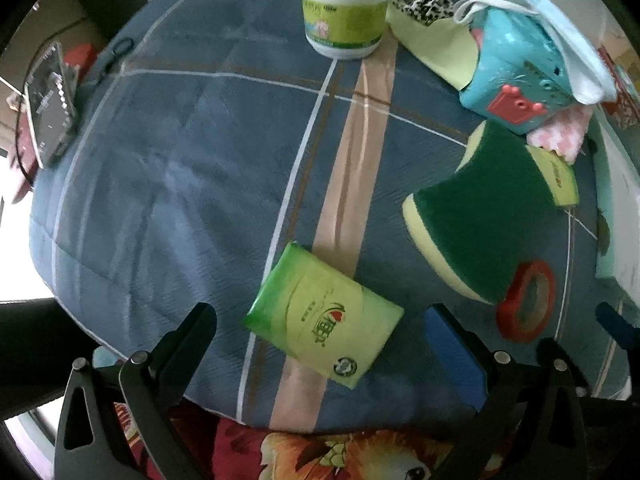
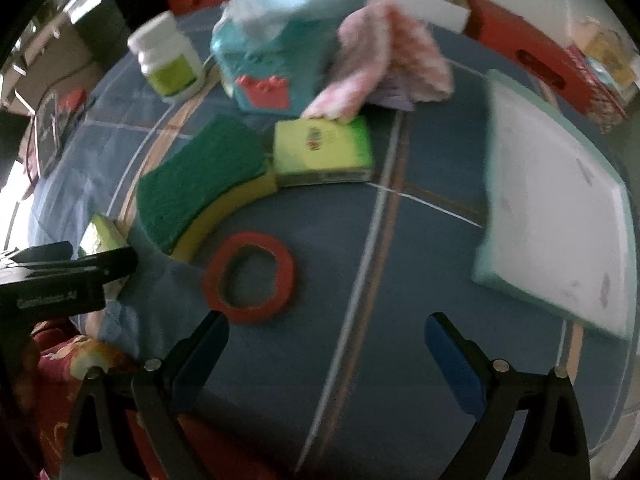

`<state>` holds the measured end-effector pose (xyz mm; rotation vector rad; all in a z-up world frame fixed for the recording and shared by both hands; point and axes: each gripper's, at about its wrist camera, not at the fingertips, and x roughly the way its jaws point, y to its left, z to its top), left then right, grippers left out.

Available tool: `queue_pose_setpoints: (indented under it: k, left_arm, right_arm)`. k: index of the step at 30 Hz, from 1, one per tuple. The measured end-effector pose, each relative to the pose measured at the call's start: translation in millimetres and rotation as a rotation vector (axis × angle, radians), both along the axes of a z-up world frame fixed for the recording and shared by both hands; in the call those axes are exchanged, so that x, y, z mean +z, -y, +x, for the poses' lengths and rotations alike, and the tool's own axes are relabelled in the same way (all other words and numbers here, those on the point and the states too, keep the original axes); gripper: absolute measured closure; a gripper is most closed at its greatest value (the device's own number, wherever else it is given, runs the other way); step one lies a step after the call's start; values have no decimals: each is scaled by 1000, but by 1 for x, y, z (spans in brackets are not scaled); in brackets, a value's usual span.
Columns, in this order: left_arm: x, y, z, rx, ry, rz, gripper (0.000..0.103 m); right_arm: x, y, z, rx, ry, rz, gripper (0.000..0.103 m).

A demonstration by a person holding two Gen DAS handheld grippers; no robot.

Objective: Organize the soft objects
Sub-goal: 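Move right gripper to red tape roll while left gripper approaches green tissue pack, then grasp red tape roll with right gripper while left gripper grasps green tissue pack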

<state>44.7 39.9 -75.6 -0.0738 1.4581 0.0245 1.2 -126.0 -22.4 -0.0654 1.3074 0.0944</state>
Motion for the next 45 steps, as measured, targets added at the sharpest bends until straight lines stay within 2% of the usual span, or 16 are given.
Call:
queue_pose_setpoints:
  k: [5, 9, 13, 15, 16, 22, 26, 31, 32, 34, 36, 38, 40, 43, 45]
  left_arm:
    - [-14, -6, 7, 31, -44, -32, 0]
    - [-20, -12, 12, 56, -59, -42, 0]
    - [-20, -19, 25, 76, -62, -48, 0]
    - [-20, -21, 24, 77, -62, -48, 1]
    - [-21, -21, 24, 79, -62, -47, 1]
    - [-22, -30, 22, 97, -54, -49, 6]
    - [-16, -35, 20, 101, -46, -50, 14]
    - [-9, -32, 15, 99, -42, -43, 19]
    - [-9, -32, 15, 99, -42, -42, 24]
    - [-6, -30, 12, 100, -38, -41, 24]
    - [-5, -29, 10, 99, -34, -49, 25]
    - [0, -27, 5, 100, -33, -54, 25]
    - [2, -28, 2, 102, -31, -62, 25]
    - [2, -31, -2, 102, -28, -70, 25]
    - [5, -33, -6, 104, -26, -75, 25]
  right_arm:
    - [-25, -17, 20, 15, -52, -2, 3]
    - [-48, -32, 43, 15, -66, 7, 3]
    - [-59, -42, 53, 24, -71, 6, 3]
    - [-57, -49, 50, 37, -74, 5, 3]
    - [-49, -39, 45, 44, -85, 8, 3]
    - [-54, -62, 40, 76, -68, -12, 3]
    - [-56, -77, 36, 92, -60, -27, 3]
    - [-60, -95, 29, 100, -56, -53, 3]
    - [-58, -94, 25, 100, -55, -58, 4]
    - [-56, -89, 20, 106, -47, -69, 4]
    - [-56, -99, 17, 118, -33, -83, 9]
    - [-41, -81, 6, 132, -30, -77, 20]
    - [-40, -84, 4, 137, -25, -68, 34]
    - [-34, -82, 4, 140, -21, -36, 45]
    - [-19, -68, -2, 134, -21, -24, 45]
